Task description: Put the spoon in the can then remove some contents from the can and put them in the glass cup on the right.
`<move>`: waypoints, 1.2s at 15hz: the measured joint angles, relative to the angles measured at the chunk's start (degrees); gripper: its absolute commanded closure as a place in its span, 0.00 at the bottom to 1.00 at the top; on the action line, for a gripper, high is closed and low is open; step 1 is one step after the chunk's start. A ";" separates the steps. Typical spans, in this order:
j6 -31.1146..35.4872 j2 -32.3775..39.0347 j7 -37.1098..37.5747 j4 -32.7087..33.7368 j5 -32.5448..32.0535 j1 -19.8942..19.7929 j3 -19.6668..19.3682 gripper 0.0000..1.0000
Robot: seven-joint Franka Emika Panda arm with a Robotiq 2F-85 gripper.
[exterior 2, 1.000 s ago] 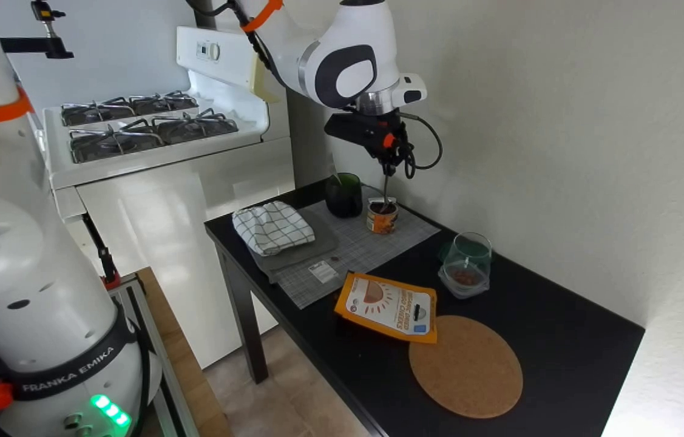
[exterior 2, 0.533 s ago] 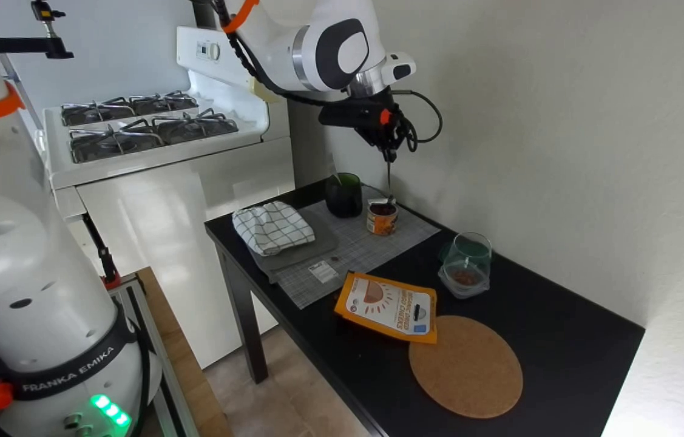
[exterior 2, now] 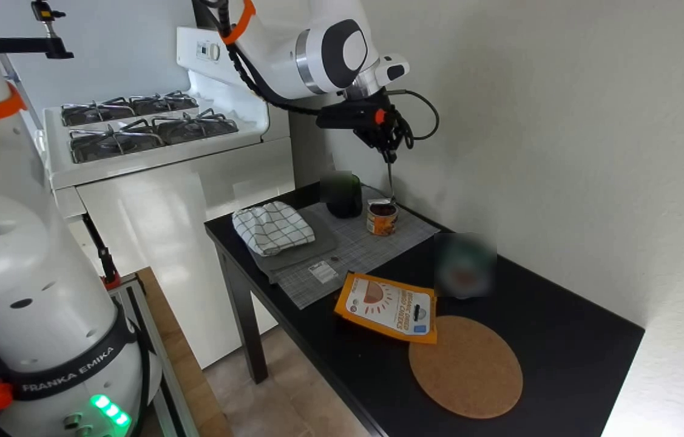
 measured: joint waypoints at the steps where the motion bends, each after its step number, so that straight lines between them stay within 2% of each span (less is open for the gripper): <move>1: 0.00 0.39 0.64 0.08 -0.60 0.00 0.01 0.98; 14: 1.55 6.80 1.56 2.02 -1.24 0.41 0.55 0.98; 15: 1.58 7.42 0.71 2.26 0.69 0.42 0.66 0.98; 17: 1.59 8.57 -3.96 2.58 8.63 0.00 1.57 0.98; 18: 1.58 9.21 -6.97 2.68 13.49 -1.98 4.04 0.98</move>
